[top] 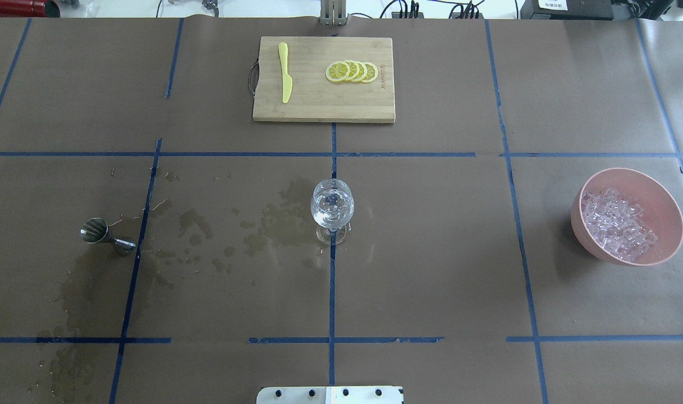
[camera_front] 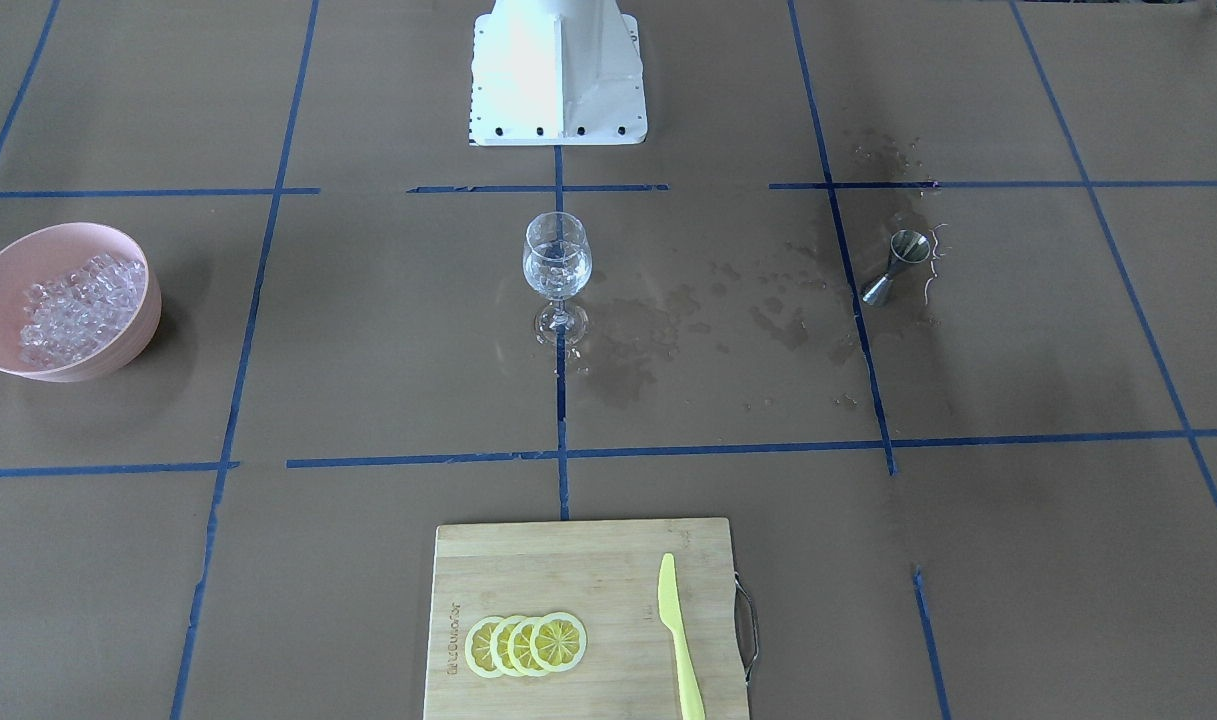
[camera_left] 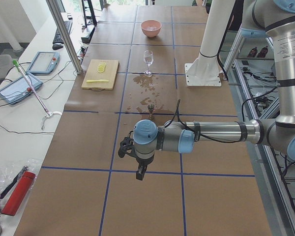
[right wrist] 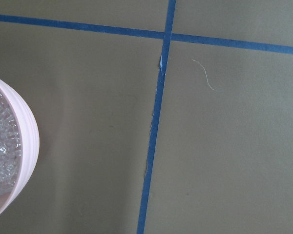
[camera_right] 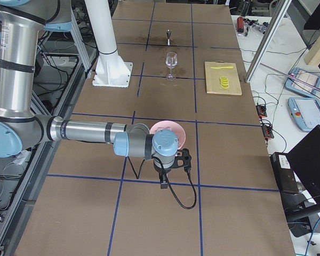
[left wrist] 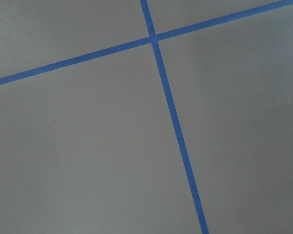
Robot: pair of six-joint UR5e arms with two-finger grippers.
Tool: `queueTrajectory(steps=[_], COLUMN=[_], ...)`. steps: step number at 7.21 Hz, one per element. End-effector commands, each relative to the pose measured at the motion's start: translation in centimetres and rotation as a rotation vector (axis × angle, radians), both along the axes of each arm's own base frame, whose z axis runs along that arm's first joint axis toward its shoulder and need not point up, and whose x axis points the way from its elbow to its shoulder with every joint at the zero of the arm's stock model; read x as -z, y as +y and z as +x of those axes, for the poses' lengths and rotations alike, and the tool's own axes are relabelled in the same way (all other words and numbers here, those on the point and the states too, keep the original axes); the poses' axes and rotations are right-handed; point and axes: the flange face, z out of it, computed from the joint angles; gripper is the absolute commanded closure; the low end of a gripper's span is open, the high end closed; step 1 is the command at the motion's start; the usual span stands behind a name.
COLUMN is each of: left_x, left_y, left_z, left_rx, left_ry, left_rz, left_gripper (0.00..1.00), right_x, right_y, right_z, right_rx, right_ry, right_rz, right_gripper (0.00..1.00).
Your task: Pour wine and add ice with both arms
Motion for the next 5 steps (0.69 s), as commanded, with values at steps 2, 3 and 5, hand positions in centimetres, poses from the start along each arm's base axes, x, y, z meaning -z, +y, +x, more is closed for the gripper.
queueTrajectory(steps=[2, 3, 5], left_x=[0.07, 0.07, 0.15], left_y=[-0.01, -0.02, -0.11], left_z=[0.0, 0.06, 0.06], left_rx=[0.0, -0.001, -0.002], left_ry=[0.0, 0.0, 0.0], left_rz=[0.001, 0.001, 0.005], left_gripper=[0.0, 0.0, 0.0], right_x=[-0.13, -0.26, -0.52], right_y=[0.07, 0.21, 0.46], right_z=[-0.19, -0.25, -0.25], right_rx=[0.003, 0.005, 0.005], right_ry=[-0.002, -0.002, -0.002], right_rz=[-0.005, -0.008, -0.014], right_gripper=[0.0, 0.0, 0.0])
